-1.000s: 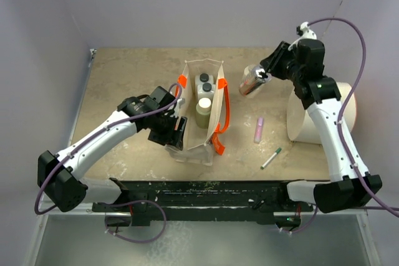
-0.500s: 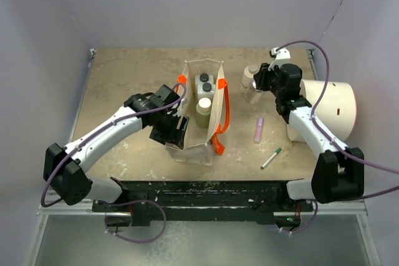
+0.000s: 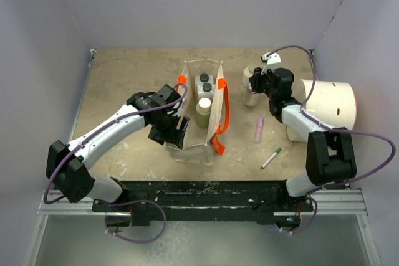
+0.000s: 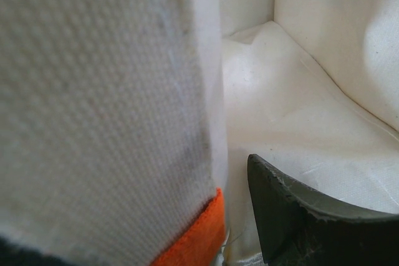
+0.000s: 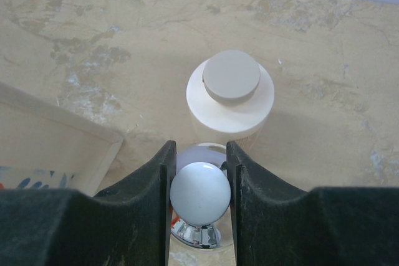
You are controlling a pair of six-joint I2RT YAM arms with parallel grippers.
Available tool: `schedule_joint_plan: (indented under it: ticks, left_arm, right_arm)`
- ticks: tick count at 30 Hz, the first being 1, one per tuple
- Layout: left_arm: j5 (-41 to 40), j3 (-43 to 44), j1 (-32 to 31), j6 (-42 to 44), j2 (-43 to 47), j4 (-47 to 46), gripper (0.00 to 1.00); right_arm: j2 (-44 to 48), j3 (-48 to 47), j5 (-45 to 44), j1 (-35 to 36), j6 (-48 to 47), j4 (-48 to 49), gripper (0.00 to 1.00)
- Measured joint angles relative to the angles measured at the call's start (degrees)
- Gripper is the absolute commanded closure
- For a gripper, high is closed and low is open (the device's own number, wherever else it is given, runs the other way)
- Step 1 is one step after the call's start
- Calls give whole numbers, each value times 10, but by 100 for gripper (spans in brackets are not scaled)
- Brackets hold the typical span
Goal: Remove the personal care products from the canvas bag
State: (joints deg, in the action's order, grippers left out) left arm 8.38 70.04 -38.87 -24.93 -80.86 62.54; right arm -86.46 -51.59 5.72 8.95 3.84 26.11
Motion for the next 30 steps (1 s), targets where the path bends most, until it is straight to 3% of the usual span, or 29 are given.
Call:
schedule_joint_plan:
  ticks: [6, 8, 11, 12, 20, 24, 30]
  left_arm:
    - [-12, 8, 0, 0, -2, 9, 19]
    - [-14, 11, 0, 0, -2, 10, 19]
    - [-16, 15, 0, 1, -2, 14, 19]
    - [-17, 17, 0, 1, -1, 14, 19]
    - [-16, 14, 0, 12, 14, 5, 18]
    - [-7, -2, 0, 16, 37, -12, 18]
    - [21, -18, 0, 16, 48, -39, 19]
  right_arm:
    - [-24, 12, 0, 0, 0, 16, 50]
    - [-23, 13, -2, 0, 0, 25, 40]
    - [-2, 13, -3, 0, 2, 37, 5]
    - [7, 13, -4, 0, 4, 36, 1]
    - [142, -17, -26, 0, 20, -84, 9]
    - [214, -1, 18, 10, 75, -172, 9]
    - [279, 28, 75, 85, 122, -343, 12]
